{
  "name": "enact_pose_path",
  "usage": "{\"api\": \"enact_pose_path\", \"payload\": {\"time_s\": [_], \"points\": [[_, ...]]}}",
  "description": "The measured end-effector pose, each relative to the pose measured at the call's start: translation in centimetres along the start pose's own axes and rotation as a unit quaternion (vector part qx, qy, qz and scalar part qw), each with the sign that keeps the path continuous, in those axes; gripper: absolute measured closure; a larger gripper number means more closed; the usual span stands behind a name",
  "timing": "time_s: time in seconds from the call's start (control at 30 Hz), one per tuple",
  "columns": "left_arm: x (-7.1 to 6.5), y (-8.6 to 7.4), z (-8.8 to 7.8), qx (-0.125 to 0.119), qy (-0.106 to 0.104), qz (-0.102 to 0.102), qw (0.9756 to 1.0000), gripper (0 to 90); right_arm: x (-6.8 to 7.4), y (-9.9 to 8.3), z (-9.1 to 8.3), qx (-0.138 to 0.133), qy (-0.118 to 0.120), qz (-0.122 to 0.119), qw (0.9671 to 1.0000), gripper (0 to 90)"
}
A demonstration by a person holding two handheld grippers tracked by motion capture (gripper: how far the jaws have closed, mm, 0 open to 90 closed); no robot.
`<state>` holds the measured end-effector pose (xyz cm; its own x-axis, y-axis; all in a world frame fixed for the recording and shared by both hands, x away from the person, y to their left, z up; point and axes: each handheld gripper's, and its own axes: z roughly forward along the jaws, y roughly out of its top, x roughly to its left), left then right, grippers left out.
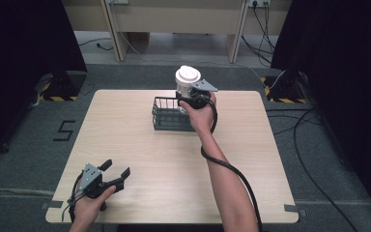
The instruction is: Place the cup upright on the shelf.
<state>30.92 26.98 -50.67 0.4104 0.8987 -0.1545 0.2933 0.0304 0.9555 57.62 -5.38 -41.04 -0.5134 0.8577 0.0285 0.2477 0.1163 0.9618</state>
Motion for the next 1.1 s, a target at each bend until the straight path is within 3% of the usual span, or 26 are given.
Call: {"api": "enact_pose_path", "payload": {"time_s": [1.1], "points": [[0.0,0.0,0.0,0.0,-0.001,0.0,1.0,17.0,0.4,-2.3,1.4,0.027,-0.003,0.006,0.9996,17.8]]}}
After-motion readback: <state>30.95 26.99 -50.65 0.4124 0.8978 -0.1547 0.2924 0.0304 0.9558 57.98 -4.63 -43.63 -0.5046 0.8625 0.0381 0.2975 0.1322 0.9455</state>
